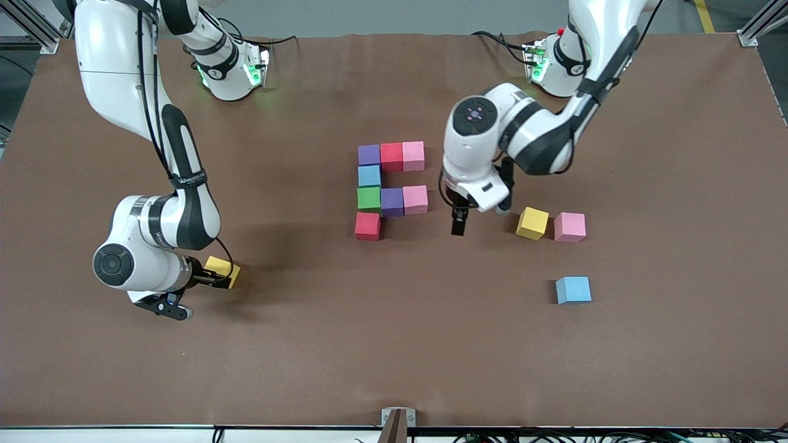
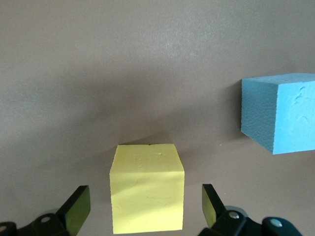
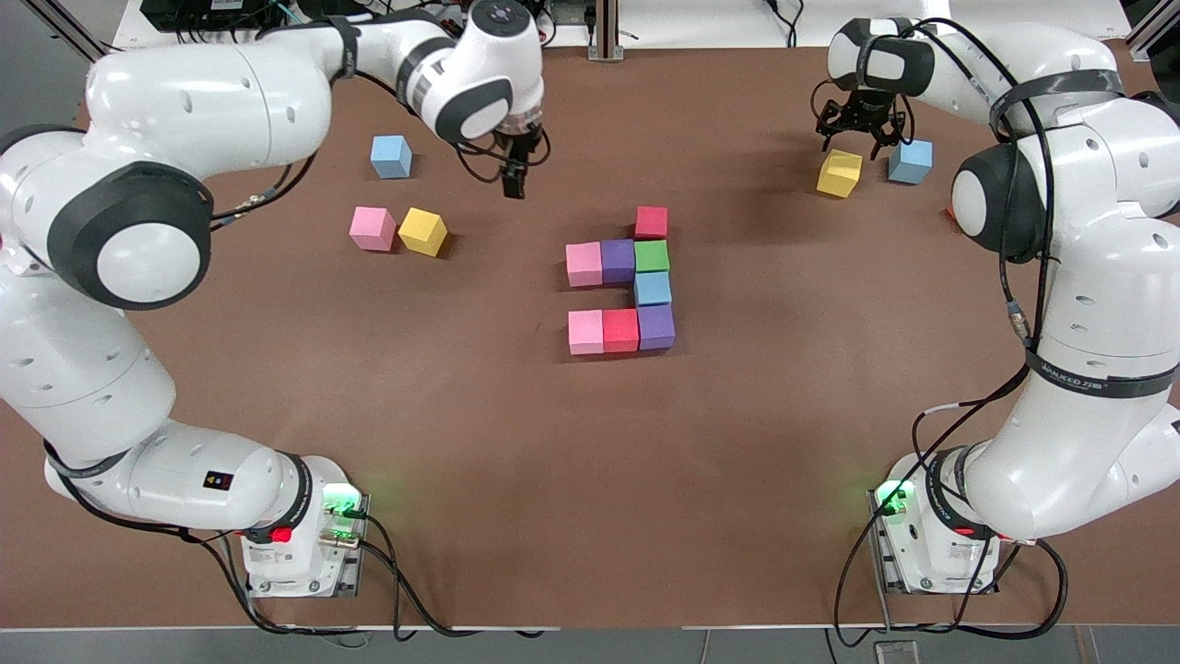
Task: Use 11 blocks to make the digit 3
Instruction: 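Grasp the other yellow cube with the left gripper while right lifts yellow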
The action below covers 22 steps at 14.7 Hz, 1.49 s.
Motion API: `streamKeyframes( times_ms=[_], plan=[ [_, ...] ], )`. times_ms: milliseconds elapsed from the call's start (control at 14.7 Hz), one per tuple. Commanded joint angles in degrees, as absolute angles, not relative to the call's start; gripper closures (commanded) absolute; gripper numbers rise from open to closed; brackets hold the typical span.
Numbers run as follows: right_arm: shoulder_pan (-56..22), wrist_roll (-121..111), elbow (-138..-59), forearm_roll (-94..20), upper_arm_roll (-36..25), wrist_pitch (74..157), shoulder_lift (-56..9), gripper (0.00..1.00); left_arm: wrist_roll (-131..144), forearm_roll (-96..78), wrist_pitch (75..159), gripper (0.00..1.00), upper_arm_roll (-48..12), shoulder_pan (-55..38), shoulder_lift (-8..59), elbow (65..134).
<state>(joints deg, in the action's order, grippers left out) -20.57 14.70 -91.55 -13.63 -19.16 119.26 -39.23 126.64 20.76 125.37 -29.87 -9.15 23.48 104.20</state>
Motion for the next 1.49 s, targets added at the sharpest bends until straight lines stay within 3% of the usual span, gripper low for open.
streamKeyframes(
  times_ms=[0, 475, 814, 1085, 1424],
  plan=[
    [-19.08, 13.36, -94.75, -14.50, -17.58, 120.50, -36.91, 0.00, 118.07, 20.04, 123.66, 0.00, -30.41, -5.11, 23.47, 104.06],
    [-18.90, 13.36, -94.92, -14.68, -16.61, 120.85, -37.44, 0.00, 105.82, 20.13, 123.48, 0.01, -31.20, 6.05, 21.63, 110.29],
    [-18.90, 13.27, -94.92, -14.68, -16.61, 122.78, -38.32, 0.00, 103.03, 20.13, 132.35, 0.01, -39.89, 19.84, 20.48, 119.43],
    [-18.37, 11.87, -94.92, -14.68, -16.61, 123.84, -39.02, 0.04, 101.07, 20.13, 134.73, 0.01, -41.22, 23.29, 21.00, 122.95],
    [-18.46, 11.78, -94.83, -14.68, -16.61, 123.93, -39.46, 0.38, 100.99, 20.48, 140.79, 0.01, -41.13, 24.70, 22.15, 127.61]
  ],
)
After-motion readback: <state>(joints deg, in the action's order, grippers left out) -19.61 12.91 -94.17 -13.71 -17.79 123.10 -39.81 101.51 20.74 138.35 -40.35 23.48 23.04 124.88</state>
